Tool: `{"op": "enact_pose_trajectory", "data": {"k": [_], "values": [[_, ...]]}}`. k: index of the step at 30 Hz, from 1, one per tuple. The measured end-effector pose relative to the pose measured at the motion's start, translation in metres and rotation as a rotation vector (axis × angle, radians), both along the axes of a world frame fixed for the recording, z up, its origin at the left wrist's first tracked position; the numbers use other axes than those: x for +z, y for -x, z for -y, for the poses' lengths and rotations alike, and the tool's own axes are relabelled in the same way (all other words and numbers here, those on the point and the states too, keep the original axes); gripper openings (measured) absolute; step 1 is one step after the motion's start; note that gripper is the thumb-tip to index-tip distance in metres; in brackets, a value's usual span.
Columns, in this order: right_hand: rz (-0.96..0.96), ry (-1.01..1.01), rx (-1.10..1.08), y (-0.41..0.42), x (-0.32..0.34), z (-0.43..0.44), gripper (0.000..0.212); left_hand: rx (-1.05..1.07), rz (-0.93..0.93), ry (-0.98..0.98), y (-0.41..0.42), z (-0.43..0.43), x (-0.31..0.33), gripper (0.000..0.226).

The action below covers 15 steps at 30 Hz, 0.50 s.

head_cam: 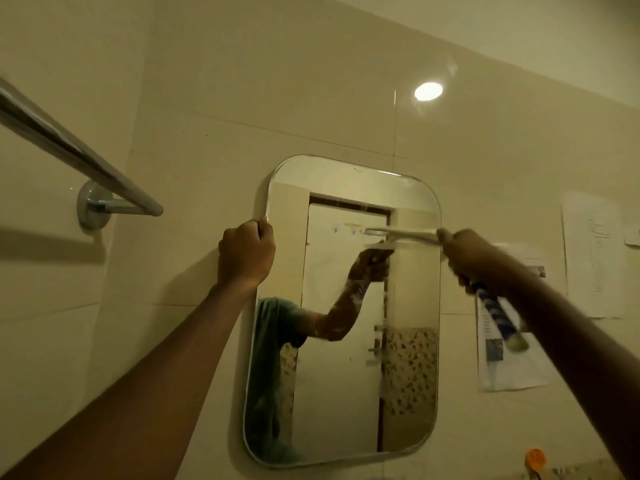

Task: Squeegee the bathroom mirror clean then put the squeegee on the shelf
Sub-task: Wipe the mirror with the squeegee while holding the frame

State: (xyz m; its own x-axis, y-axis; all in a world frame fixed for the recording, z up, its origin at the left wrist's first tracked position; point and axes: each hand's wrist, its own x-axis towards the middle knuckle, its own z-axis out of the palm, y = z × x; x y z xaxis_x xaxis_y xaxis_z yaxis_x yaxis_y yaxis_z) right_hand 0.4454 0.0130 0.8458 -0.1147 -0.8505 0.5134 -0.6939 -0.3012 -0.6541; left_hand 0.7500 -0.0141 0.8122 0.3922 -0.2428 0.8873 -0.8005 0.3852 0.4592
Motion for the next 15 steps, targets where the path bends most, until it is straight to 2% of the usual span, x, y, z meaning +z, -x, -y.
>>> {"op": "enact_pose_trajectory", "data": {"k": [4,8,11,15], "values": [[-0.056,-0.04,-0.017,-0.002,-0.023,-0.009,0.048,0.008,-0.01,0.009,0.004,-0.003,-0.001,0.038],[-0.01,0.143,-0.044,0.002,0.032,-0.008,0.05,0.024,-0.012,0.02,0.005,-0.001,-0.002,0.038],[0.041,0.177,-0.057,-0.001,0.072,-0.003,0.05,0.022,-0.006,0.04,0.004,0.001,-0.003,0.038],[0.017,0.139,-0.047,-0.002,0.051,0.007,0.049,0.03,-0.016,0.046,0.003,0.003,-0.002,0.04]]}}
